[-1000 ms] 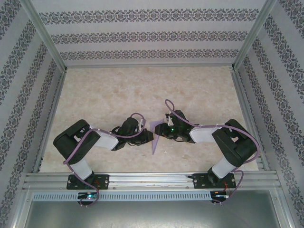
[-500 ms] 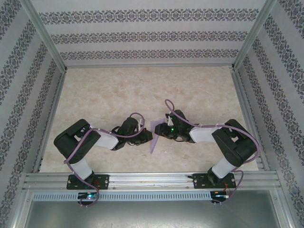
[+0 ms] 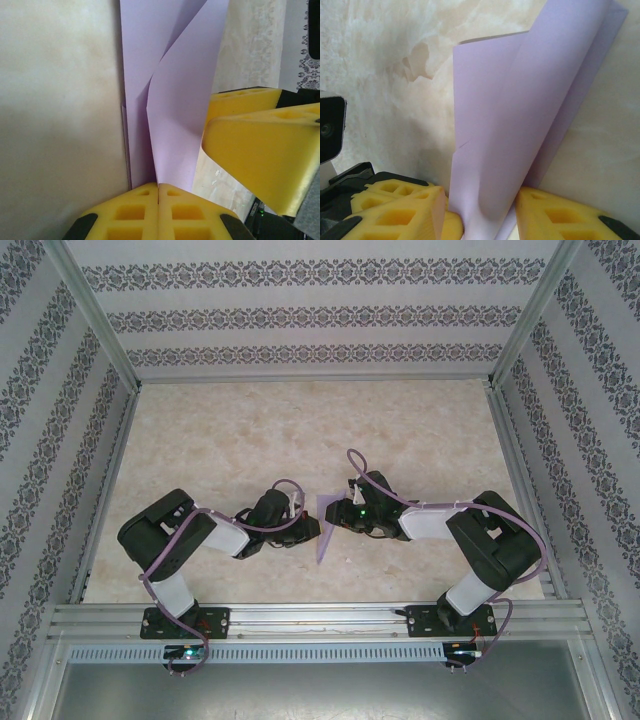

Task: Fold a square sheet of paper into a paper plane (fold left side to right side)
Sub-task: Fold the wing for the fifth time at the center of the table.

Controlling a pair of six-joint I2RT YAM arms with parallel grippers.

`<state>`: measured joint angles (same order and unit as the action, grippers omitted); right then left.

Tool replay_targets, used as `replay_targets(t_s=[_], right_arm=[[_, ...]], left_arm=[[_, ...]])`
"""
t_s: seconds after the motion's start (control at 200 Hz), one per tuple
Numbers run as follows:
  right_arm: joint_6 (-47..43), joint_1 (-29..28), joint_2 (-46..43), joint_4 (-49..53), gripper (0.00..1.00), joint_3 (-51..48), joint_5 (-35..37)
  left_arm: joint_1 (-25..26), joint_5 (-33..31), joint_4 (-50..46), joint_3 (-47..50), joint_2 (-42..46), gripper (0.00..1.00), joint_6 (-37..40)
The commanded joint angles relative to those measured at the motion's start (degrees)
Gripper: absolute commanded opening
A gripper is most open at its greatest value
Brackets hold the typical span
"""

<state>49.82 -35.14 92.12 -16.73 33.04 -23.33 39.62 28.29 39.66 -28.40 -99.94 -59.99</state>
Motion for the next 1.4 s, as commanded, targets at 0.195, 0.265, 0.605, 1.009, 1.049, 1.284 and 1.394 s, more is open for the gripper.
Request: replay_targets(t_s=[0.195,0.265,0.605,1.009,1.049,1.284,1.394], right_arm=[[1.19,-0.20,-2.31,-0.78,0.40,-1.55,0.93],[1.49,0.06,-2.64,-1.18,0.39,-1.81,0.88],[1.93,0.92,-4.57,-1.70,0.36,-3.28,1.21],[-1.59,3.20,-7.78,1.89,0.21,-1.65,-1.88],[-1.66,3.05,-6.97,1.71,0.18,-0.95,-2.22],[-2.52,2.64,-2.22,1.27,0.09,2.34,-2.76],[-2.97,2.56,-0.25,1.26,0.08,3.42,-2.94]], left_arm=[[-0.17,-3.79,-0.02,2.66,-4.23,0.01,-1.10],[-0.14,-3.91,-0.02,2.68,-4.46,0.01,-1.10],[0.29,-4.47,-0.02,2.65,-5.28,0.00,-1.36],[0.37,-5.63,-1.90,2.48,-4.85,0.00,-1.19],[0.35,-5.92,-2.35,2.49,-4.76,0.00,-1.27],[0.37,-7.54,-5.19,2.57,-3.53,0.00,-1.27],[0.37,-8.16,-6.07,2.70,-3.00,0.00,-1.27]])
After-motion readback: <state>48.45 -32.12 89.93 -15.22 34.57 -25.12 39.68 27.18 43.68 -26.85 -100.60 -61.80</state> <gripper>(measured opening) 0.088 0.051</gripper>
